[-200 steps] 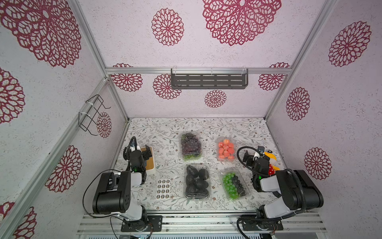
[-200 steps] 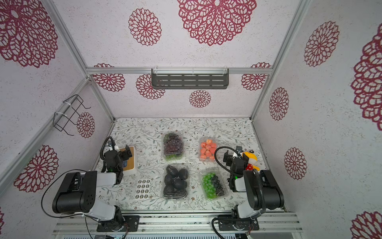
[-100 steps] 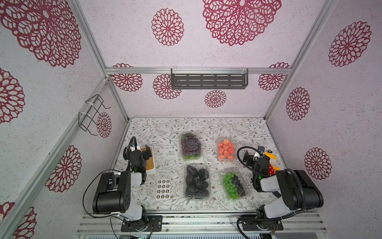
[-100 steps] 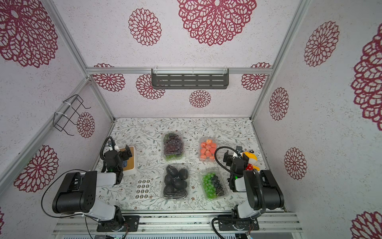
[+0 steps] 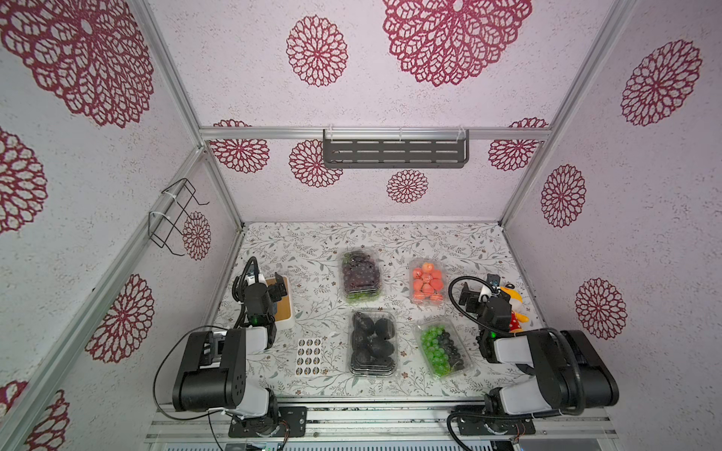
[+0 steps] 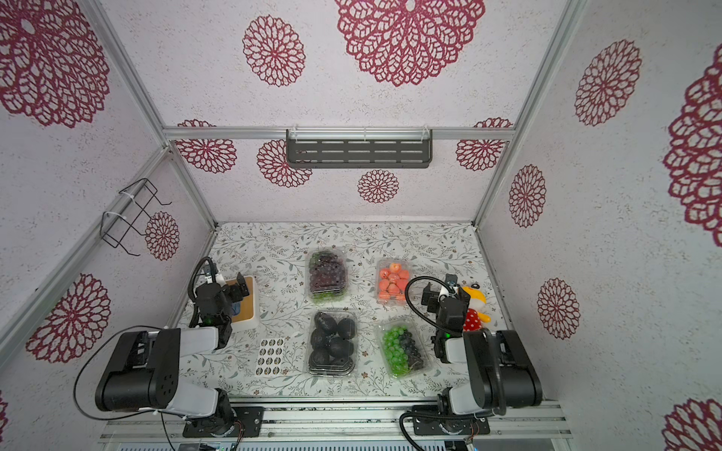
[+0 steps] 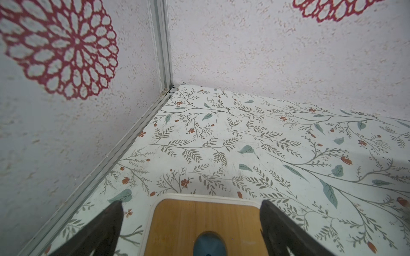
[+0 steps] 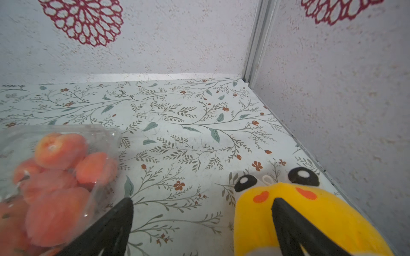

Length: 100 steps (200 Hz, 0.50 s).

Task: Label fruit boxes
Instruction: Pick up the label sticker from the center of the board.

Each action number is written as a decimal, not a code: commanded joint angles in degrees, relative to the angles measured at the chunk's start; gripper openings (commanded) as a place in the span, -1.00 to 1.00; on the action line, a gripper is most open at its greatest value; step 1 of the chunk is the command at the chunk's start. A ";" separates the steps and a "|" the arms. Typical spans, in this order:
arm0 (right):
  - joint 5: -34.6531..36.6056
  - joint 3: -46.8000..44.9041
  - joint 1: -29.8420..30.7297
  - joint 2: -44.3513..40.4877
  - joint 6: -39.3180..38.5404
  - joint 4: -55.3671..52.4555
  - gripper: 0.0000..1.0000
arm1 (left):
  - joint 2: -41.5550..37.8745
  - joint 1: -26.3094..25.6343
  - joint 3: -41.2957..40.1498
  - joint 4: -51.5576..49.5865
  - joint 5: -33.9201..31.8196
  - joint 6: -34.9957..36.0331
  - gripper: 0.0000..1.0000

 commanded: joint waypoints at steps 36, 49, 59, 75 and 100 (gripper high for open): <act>-13.07 5.33 -0.16 -21.81 7.56 -22.08 0.98 | -17.23 -7.14 11.42 -26.88 5.32 -4.79 0.96; -10.71 6.58 -0.15 -26.72 17.84 -28.58 0.98 | -20.94 -8.33 12.32 -29.26 9.95 -14.01 0.96; -10.38 6.45 -0.22 -30.28 25.94 -31.87 0.98 | -23.04 -8.52 11.88 -27.51 18.32 -17.39 0.96; -16.54 5.50 -0.34 -35.45 31.93 -36.44 0.97 | -25.66 -8.54 10.12 -24.84 29.76 -22.98 0.95; -32.51 5.40 -0.25 -40.59 29.85 -34.61 0.97 | -27.63 -8.10 3.30 -12.55 38.07 -31.48 0.96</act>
